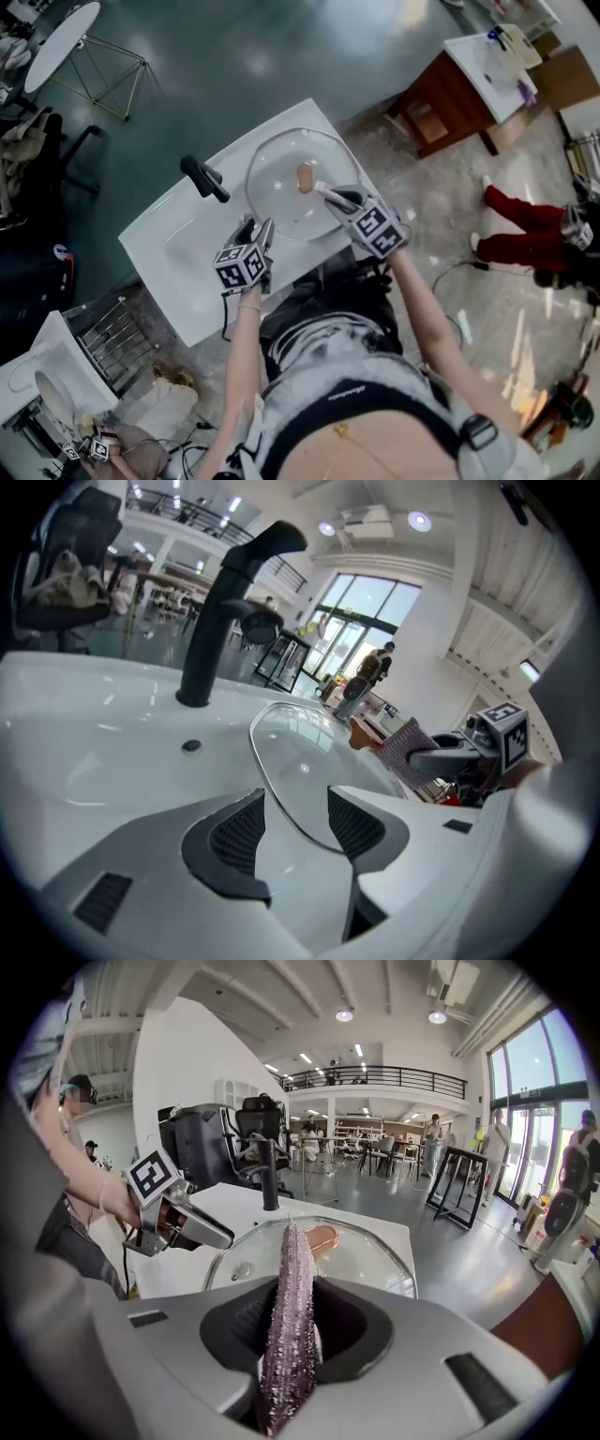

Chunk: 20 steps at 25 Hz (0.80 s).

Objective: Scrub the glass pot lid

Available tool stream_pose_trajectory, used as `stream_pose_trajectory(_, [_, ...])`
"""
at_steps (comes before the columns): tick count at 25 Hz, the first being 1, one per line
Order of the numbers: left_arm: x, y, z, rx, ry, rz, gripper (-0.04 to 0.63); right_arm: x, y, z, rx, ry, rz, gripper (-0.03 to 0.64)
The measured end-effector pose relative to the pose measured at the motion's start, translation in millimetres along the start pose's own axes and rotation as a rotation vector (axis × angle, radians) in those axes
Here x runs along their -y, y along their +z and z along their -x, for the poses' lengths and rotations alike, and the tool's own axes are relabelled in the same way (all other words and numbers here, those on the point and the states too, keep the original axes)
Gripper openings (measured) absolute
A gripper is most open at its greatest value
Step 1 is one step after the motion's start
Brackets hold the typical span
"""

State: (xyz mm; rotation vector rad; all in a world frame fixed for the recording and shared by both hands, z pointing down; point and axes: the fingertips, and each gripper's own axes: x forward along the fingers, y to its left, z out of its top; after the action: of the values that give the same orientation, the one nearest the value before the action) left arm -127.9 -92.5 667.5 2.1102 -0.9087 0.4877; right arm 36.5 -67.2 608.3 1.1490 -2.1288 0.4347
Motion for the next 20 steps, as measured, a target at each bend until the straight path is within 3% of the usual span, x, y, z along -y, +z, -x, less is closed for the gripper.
stream_pose_trajectory(6, [25,31,26,0.112,-0.013,-0.124,0.215,-5,25,29,0.149,-0.021,0.037,0.087])
stream_pose_trajectory(9, [49,49,36,0.172,-0.042,-0.199,0.157,-6,41,44,0.265,-0.026,0.047,0.086])
stream_pose_trajectory(15, [85,76,58,0.301,-0.037,-0.297,0.015,-19,75,79,0.467,0.097,0.05,0.086])
stream_pose_trajectory(20, [120,88,68,0.37,-0.035,-0.34,0.002,-25,99,115,0.64,0.182,-0.002,0.084])
